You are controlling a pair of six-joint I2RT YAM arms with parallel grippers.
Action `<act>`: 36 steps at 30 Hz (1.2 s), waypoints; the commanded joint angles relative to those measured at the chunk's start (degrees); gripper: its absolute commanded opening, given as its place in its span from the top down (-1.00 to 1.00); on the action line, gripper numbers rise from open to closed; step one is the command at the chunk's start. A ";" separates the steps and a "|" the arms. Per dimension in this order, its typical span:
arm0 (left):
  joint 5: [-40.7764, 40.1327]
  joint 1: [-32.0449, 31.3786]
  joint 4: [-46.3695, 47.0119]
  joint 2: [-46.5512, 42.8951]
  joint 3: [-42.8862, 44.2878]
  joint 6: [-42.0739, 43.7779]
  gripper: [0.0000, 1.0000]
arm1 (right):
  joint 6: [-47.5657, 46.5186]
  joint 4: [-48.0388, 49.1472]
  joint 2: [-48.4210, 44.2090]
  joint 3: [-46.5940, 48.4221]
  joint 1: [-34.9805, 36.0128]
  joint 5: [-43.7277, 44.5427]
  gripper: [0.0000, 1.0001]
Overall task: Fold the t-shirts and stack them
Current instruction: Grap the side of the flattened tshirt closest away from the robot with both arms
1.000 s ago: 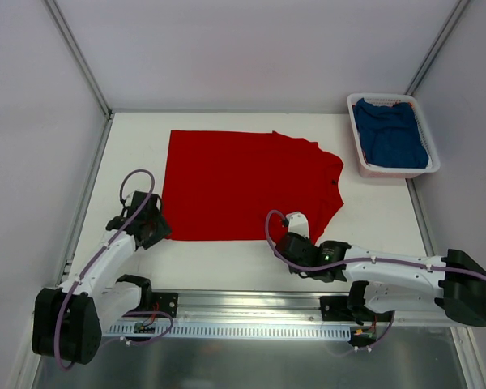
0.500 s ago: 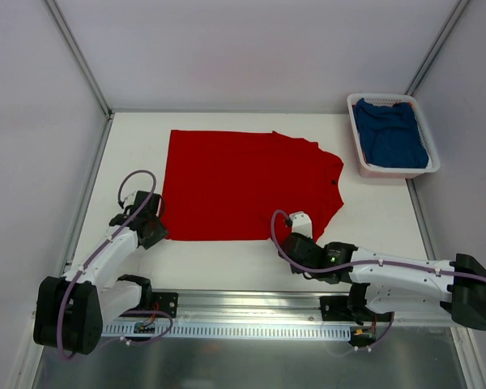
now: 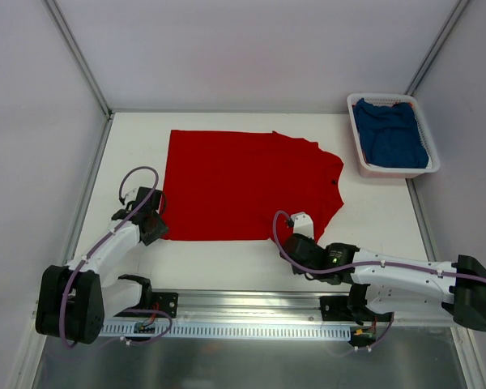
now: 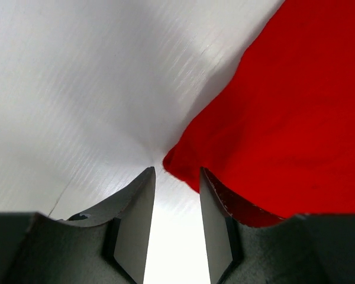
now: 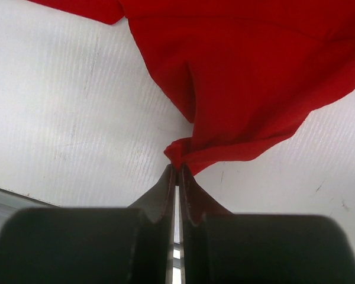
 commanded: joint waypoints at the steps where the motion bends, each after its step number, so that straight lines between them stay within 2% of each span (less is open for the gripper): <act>1: -1.89 -0.33 1.21 0.35 2.69 0.31 0.27 | 0.51 -0.34 -0.59 0.04 0.36 1.06 0.99; 9: -1.63 -0.33 1.47 0.96 3.84 0.93 0.27 | 0.34 0.01 0.56 0.48 0.36 0.97 0.99; 28: -0.05 -0.33 1.91 -2.02 -1.17 -0.04 0.35 | 0.51 0.18 0.91 0.48 0.36 1.15 0.99; 32: 0.48 -0.24 1.82 -0.97 -1.08 -0.13 0.47 | 0.42 0.01 0.30 0.40 0.36 1.41 0.99; 33: 0.56 -0.33 1.82 -0.62 -0.74 -0.04 0.59 | 0.42 0.01 0.12 0.48 0.36 1.59 0.99; 36: 0.65 -0.33 1.82 0.70 -0.29 0.05 0.63 | 0.42 -0.34 -0.67 0.48 0.36 1.76 0.99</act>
